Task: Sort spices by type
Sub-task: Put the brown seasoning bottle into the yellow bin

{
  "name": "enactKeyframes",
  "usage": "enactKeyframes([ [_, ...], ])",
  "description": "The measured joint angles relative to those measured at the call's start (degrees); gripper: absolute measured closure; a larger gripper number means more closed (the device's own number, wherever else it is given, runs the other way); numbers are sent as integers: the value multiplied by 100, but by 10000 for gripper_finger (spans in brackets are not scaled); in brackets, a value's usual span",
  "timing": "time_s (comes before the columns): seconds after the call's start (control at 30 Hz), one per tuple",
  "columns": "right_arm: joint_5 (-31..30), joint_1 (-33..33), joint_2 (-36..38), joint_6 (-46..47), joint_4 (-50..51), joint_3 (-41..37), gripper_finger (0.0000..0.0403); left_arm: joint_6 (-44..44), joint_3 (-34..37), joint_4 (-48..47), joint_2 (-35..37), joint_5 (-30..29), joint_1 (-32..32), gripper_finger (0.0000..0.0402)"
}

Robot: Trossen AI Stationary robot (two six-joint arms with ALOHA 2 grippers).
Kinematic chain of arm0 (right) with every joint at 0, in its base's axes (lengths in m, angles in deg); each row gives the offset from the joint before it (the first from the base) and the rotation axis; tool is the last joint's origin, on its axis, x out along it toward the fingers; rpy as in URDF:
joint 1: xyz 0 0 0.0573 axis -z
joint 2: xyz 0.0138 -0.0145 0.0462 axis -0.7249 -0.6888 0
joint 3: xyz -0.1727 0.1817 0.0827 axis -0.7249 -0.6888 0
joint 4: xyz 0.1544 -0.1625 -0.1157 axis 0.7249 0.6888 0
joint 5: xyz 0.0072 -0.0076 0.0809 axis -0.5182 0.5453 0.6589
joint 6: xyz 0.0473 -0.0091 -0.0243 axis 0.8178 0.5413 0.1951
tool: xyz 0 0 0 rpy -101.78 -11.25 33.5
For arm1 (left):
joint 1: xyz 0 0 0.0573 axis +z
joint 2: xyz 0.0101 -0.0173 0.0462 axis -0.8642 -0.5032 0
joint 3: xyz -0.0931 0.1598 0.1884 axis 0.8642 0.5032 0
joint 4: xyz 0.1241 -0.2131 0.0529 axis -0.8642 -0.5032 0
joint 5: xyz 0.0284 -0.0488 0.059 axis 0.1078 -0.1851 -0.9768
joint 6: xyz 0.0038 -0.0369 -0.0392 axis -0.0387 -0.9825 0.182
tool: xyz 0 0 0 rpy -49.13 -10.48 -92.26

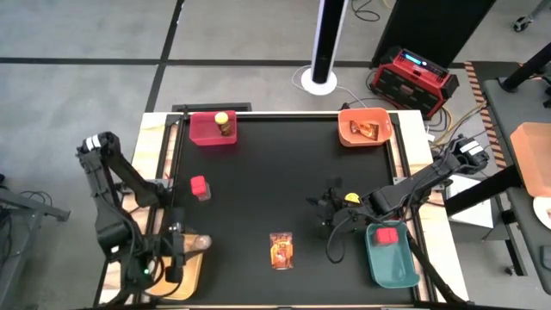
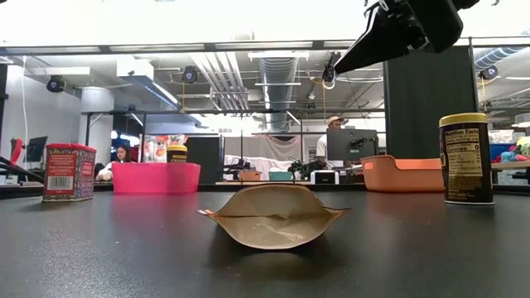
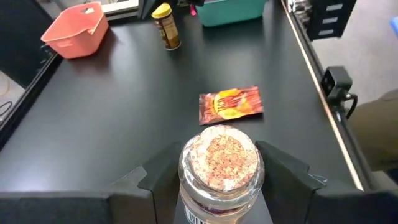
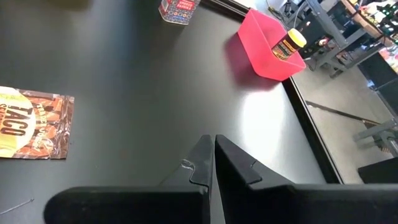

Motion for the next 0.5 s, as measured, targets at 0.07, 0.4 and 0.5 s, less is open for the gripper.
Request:
enactKeyframes([
  [0.07, 0, 0, 0, -20, 1, 0, 393, 243, 47, 101, 78, 177, 151, 232],
  [0.4, 46, 0, 4, -38, 0, 0, 393, 2678, 957, 2238, 838, 1196, 893, 232],
  [0.5, 131, 0, 4, -37, 0, 0, 393, 2591, 1545, 2631, 1301, 1224, 930, 232],
])
